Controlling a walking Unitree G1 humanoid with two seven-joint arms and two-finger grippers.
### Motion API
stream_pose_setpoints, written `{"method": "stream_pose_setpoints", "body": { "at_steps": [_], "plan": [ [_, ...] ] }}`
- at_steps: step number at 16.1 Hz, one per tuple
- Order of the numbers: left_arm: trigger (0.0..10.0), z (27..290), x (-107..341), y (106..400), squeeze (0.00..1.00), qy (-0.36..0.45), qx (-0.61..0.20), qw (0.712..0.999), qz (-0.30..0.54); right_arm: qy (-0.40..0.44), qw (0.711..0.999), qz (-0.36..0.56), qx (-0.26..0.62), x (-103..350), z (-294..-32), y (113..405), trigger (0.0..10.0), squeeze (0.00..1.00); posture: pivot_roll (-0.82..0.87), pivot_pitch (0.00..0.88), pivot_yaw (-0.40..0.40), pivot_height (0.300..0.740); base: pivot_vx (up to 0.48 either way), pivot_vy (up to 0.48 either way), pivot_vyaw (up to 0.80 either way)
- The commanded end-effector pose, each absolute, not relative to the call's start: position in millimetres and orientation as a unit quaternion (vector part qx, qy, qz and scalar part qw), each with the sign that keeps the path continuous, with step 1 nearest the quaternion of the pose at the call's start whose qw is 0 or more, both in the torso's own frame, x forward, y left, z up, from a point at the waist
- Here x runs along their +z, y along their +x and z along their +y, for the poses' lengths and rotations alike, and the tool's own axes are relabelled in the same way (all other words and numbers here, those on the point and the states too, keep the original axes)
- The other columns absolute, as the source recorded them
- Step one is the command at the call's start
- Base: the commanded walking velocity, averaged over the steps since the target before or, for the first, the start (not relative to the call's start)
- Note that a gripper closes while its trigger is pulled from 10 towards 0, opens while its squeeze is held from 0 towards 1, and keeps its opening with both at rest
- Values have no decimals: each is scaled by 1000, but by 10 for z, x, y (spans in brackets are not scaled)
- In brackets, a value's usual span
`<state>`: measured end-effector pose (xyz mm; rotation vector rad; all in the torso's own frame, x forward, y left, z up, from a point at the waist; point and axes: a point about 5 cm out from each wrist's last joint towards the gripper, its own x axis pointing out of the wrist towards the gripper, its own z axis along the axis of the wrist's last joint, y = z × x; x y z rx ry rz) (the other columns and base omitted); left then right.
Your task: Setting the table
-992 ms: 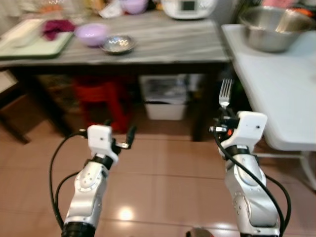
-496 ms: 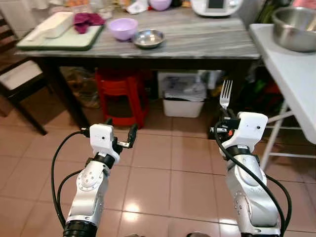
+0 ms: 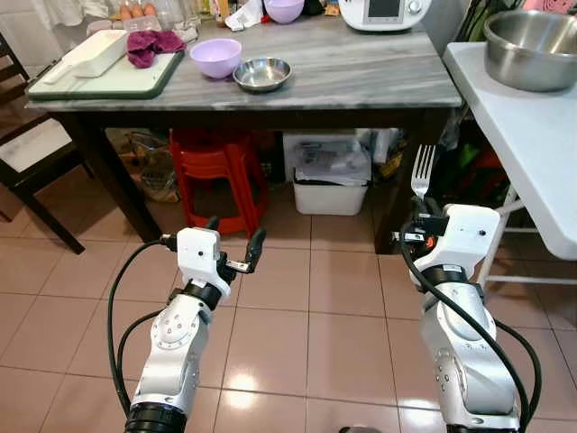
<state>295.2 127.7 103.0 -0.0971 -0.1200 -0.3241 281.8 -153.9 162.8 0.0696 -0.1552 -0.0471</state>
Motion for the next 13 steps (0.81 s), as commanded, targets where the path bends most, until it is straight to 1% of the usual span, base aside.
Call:
{"method": "stream_pose_setpoints", "body": {
  "at_steps": [1, 11, 12, 13],
  "plan": [
    [10000, 1293, 1035, 2944, 0, -46, -164, 983, -62, 36, 996, -84, -19, 1656, -1515, 2826, 10000, 0, -207, 119, 61, 740, 450, 0, 0],
    [10000, 1215, 1022, 2941, 0, -49, -176, 981, -62, 34, 996, -85, -18, 1655, -1511, 2835, 10000, 0, -211, 112, 62, 740, 479, 0, 0],
    [10000, 1212, 1022, 2941, 0, -48, -178, 981, -62, 36, 995, -86, -19, 1658, -1508, 2838, 10000, 0, -209, 112, 64, 740, 480, 0, 456],
    [10000, 1213, 1020, 2942, 0, -48, -180, 981, -62, 37, 995, -86, -20, 1655, -1507, 2840, 10000, 0, -209, 111, 66, 740, 480, 0, 0]
  ]
}}
